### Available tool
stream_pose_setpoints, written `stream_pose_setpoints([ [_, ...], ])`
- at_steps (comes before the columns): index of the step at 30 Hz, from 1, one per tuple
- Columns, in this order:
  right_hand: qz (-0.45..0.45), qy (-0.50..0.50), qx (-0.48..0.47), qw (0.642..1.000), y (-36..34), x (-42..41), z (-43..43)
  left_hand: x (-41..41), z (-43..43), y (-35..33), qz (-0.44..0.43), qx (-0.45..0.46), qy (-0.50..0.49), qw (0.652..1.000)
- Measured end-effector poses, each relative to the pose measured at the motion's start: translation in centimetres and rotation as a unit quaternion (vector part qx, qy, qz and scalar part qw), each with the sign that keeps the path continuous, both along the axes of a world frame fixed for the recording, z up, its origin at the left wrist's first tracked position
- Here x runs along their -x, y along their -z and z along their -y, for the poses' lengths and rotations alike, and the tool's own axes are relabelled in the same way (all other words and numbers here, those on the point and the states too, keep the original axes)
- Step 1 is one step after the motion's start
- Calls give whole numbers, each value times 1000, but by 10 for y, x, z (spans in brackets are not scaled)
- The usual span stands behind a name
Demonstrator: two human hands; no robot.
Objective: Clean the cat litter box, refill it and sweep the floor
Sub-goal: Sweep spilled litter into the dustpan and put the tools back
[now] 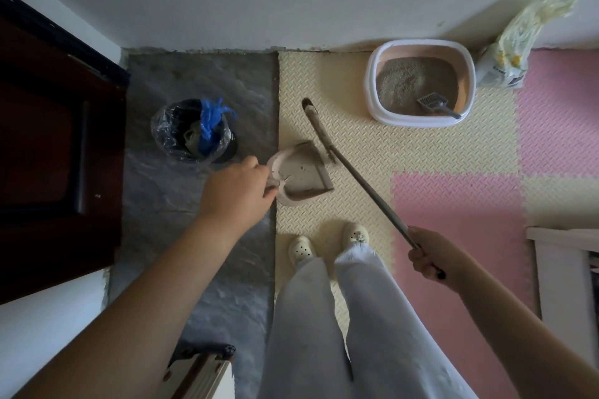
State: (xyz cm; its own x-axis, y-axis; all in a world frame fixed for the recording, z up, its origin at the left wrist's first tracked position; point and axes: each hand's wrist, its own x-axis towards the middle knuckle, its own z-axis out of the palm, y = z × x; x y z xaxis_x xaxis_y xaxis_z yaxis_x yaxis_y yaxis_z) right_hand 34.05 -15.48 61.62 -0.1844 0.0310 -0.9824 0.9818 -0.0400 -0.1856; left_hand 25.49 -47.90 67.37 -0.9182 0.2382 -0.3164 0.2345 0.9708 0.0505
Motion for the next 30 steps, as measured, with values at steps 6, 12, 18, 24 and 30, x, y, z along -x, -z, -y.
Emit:
stream_pose_setpoints([
  [6, -60, -169, -105, 978, 41, 32, 31, -1, 0, 3, -69, -33, -36, 996],
  [12, 10, -60, 4, 998, 48, 33, 69, 1, 5, 6, -96, -97, -64, 989],
  [18, 80, 46, 102, 990, 22, 7, 50, 5, -3, 10, -107, -111, -64, 986],
  [24, 9, -60, 43, 997, -23, 4, 1, 8, -3, 12, -117, -105, -58, 986],
  [30, -78, -233, -124, 961, 0, 25, -15, 7, -7, 11, -114, -104, -68, 986],
])
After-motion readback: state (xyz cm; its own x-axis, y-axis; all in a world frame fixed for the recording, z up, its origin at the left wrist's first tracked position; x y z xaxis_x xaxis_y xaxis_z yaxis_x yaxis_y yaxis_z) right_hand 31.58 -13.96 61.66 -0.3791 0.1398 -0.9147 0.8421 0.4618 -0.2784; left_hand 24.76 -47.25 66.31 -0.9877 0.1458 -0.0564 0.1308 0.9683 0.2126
